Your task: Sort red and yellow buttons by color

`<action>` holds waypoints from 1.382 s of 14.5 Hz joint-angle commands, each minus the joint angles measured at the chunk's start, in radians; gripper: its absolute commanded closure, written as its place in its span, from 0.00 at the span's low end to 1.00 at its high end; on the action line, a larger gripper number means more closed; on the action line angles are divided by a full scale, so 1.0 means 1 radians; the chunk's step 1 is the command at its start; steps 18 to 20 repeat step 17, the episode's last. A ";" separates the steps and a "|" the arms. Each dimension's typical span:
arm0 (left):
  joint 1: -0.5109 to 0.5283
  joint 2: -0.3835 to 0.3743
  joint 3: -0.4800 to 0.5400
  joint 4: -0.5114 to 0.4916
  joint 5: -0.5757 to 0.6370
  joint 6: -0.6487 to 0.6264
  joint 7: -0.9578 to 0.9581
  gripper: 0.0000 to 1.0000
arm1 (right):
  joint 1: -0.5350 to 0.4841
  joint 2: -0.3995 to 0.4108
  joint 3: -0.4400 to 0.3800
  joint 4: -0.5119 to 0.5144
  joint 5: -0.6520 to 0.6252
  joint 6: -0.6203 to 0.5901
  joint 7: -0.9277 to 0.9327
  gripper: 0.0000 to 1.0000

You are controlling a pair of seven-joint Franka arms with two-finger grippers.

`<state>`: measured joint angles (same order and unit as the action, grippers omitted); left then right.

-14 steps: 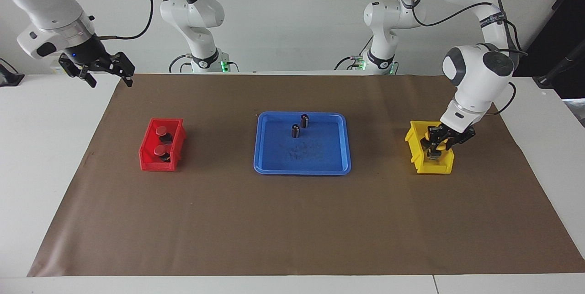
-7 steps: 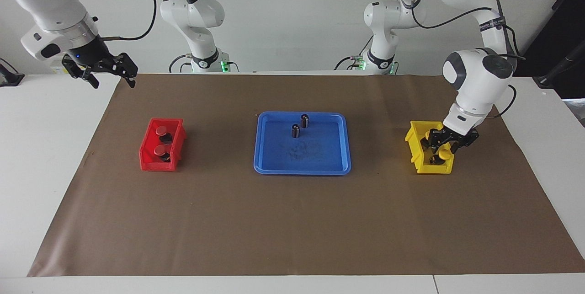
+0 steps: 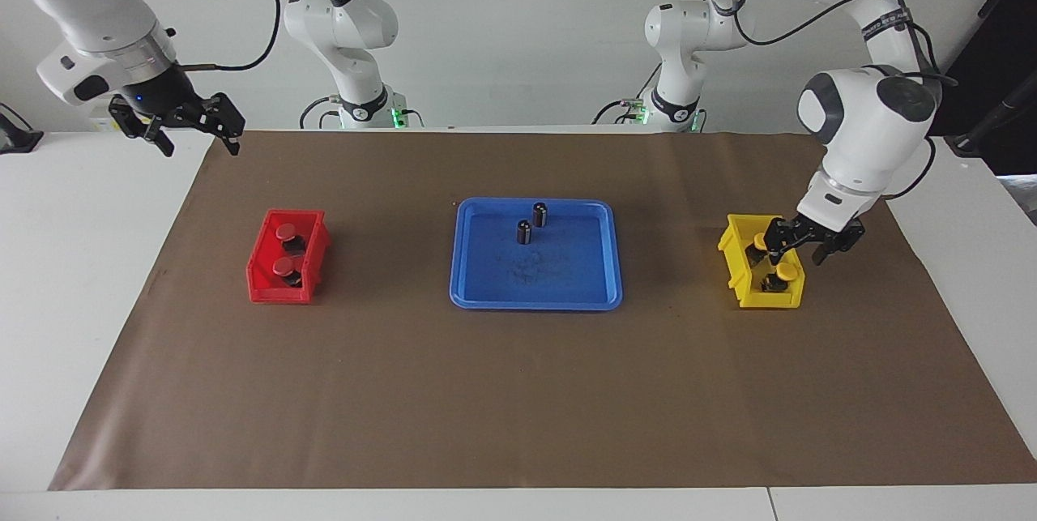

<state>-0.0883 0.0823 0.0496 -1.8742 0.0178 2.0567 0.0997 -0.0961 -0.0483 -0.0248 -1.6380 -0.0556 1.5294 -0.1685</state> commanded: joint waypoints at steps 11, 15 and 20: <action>-0.025 -0.108 -0.027 0.306 -0.075 -0.475 0.012 0.00 | 0.002 0.015 0.002 0.021 -0.013 0.002 0.015 0.00; -0.021 -0.133 -0.019 0.305 -0.033 -0.480 0.008 0.00 | 0.006 0.015 0.002 0.023 -0.015 0.000 0.015 0.00; -0.015 -0.142 -0.019 0.297 -0.004 -0.468 0.006 0.00 | 0.006 0.015 0.002 0.026 -0.015 0.000 0.014 0.00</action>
